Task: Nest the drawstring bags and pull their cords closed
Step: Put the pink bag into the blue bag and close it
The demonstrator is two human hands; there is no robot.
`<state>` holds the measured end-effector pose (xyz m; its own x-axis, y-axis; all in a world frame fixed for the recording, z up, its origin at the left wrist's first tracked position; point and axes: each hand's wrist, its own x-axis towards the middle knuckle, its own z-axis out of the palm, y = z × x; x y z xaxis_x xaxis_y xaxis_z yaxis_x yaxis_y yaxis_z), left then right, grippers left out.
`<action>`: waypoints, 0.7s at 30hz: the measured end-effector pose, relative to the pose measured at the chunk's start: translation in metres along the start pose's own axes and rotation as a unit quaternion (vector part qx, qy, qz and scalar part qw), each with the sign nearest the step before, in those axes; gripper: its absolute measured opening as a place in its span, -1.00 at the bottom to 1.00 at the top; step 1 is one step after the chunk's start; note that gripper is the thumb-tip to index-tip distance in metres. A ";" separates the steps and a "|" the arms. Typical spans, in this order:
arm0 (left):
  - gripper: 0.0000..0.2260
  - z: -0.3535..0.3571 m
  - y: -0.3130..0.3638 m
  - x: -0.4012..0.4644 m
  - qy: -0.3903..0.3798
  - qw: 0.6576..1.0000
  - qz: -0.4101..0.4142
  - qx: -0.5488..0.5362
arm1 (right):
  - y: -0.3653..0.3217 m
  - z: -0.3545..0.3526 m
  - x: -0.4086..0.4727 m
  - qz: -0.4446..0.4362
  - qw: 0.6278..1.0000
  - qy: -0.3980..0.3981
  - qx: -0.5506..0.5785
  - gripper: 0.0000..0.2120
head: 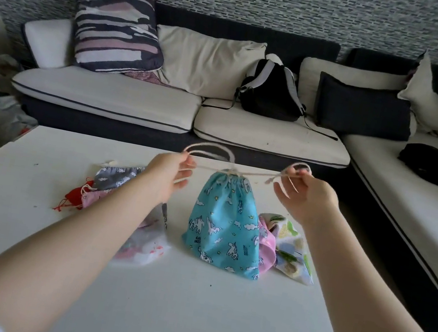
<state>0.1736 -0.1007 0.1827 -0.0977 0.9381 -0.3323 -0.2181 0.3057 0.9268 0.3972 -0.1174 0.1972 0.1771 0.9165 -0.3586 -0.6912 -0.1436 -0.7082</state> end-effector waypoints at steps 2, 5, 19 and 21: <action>-0.75 -0.008 -0.007 0.002 0.002 0.999 0.002 0.054 | 0.003 -0.006 0.004 0.010 0.999 0.024 0.048 -0.74; -0.83 0.002 -0.006 -0.006 -0.019 0.993 0.056 0.100 | 0.018 0.000 0.004 0.005 0.998 0.038 0.040 -0.76; -0.79 0.006 -0.021 0.007 0.006 0.892 0.254 0.373 | 0.039 0.008 0.014 -0.164 0.769 -0.015 -0.618 -0.76; -0.89 0.002 -0.019 0.005 -0.057 0.884 0.264 0.382 | 0.036 0.009 0.015 -0.150 0.739 -0.039 -0.656 -0.74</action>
<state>0.1796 -0.1011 0.1632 0.1172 0.9801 0.1605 0.5531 -0.1986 0.8091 0.3685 -0.1056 0.1717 0.1073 0.9921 -0.0657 0.6536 -0.1202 -0.7472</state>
